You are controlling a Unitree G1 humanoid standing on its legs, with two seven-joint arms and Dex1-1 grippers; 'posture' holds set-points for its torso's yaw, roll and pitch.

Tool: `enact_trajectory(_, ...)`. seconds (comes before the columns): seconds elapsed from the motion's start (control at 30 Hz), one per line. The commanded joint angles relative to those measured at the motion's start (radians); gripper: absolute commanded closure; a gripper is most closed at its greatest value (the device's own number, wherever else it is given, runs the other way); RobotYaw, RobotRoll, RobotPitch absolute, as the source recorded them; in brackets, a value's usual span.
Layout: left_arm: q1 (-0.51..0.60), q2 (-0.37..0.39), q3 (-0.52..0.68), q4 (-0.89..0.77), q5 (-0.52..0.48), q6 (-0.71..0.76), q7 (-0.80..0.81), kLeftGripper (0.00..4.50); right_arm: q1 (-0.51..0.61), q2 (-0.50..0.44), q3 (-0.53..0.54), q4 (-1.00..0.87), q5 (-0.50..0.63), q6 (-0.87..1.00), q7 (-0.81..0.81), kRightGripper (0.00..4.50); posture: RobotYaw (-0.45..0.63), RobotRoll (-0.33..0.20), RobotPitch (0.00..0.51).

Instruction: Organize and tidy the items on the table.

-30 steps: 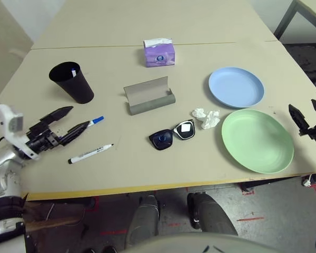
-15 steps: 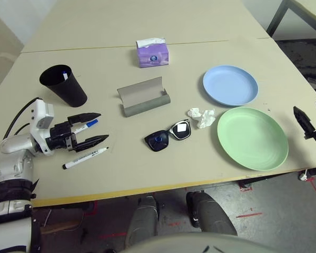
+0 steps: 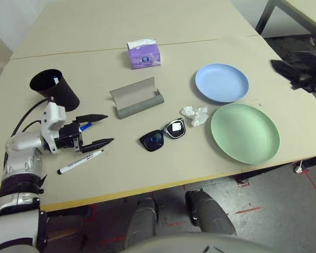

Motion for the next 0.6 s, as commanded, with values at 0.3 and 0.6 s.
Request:
enact_trajectory(0.3,0.008,-0.013,-0.005,0.005,0.009,-0.016,0.008,0.00,-0.162,0.066,0.374,-0.042,-0.321,-0.231,0.270,0.05,-0.20,0.000,0.175)
enact_trajectory(0.6,0.033,-0.010,0.004,-0.013,0.000,-0.016,0.023,0.00,-0.111,0.088,0.445,-0.053,-0.456,-0.278,0.348,0.05,-0.19,0.000,0.179)
